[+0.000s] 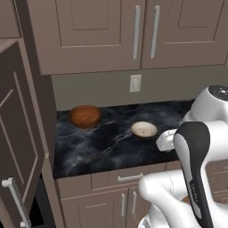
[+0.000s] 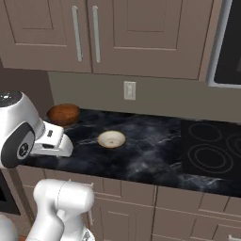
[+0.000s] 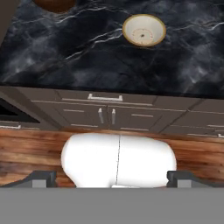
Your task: Pick up the bowls on the counter and stack them on top of one another in the open cabinet. Place the smaller bowl on top of the larger bowl.
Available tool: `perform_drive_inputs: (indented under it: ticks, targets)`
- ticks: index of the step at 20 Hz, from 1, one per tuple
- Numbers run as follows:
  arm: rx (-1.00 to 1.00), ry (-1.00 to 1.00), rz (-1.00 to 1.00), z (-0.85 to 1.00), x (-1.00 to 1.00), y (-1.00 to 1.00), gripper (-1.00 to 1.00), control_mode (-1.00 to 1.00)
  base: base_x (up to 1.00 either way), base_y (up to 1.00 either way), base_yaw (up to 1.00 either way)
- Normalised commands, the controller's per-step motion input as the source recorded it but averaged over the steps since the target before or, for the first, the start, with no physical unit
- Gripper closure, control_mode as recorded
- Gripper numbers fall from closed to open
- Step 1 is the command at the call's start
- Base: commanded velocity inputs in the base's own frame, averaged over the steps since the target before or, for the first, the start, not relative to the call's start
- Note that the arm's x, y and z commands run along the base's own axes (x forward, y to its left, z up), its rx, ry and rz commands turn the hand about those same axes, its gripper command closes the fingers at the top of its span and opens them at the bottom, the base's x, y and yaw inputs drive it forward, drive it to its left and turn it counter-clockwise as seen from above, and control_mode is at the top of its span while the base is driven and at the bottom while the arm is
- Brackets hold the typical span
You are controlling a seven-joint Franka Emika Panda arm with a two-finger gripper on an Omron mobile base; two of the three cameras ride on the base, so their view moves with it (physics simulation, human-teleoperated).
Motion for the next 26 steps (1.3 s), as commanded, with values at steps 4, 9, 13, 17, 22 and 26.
perform_drive_inputs:
  ticks: [4,9,13,17,22,26]
  targets:
    - [0.0,0.0,0.0,0.0,0.0,0.0,-1.0,1.0,0.6,-0.06,0.0]
    - [0.0,0.0,0.0,0.0,0.02,0.0,-1.0,-1.0,0.0,0.0,0.0]
    - [0.0,0.03,0.0,-0.06,0.33,-0.01,-1.0,-1.0,0.0,0.0,0.0]
    - [-0.02,0.0,0.0,-0.06,0.4,-0.01,-1.0,-1.0,0.0,0.0,0.0]
    - [-0.04,0.0,0.0,-0.05,0.39,0.0,-1.0,-1.0,0.0,0.0,0.0]
    - [-0.02,0.0,0.0,-0.14,0.38,-0.01,-1.0,-1.0,0.0,0.0,0.0]
